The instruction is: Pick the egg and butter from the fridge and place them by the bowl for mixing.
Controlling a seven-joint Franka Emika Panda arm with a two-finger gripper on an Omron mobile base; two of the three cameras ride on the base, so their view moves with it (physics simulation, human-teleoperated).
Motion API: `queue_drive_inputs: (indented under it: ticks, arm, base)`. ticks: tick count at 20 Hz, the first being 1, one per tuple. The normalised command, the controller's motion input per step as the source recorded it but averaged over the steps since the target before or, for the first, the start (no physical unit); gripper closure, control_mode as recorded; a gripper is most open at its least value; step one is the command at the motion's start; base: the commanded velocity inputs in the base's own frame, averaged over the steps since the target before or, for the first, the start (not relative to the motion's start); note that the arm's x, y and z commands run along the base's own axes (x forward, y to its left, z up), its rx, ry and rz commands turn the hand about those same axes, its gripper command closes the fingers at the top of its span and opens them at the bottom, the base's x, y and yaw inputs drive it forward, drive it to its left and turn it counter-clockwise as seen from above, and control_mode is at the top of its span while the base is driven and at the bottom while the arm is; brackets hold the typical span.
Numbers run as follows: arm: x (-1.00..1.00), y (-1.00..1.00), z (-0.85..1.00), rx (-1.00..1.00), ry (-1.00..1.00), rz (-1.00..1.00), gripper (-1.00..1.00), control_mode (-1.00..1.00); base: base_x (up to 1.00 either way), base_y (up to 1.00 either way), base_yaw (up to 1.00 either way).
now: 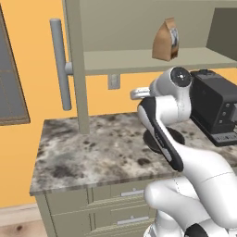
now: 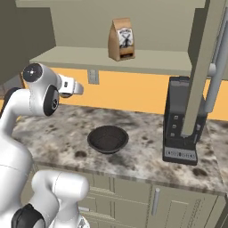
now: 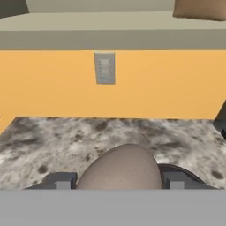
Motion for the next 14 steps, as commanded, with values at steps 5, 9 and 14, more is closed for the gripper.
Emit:
queue_drive_inputs:
  ticks: [5, 9, 14]
  arm:
    - [0.42, 0.29, -0.27, 0.04, 0.23, 0.00, 1.00, -1.00]
    - [0.45, 0.18, -0.48, 0.00, 0.41, 0.00, 1.00, -1.00]
    - [0.25, 0.01, -0.60, 0.02, 0.18, 0.03, 1.00, -1.00]
  base:
    - [0.00, 0.00, 0.00]
    - [0.00, 0.00, 0.00]
    - [0.00, 0.00, 0.00]
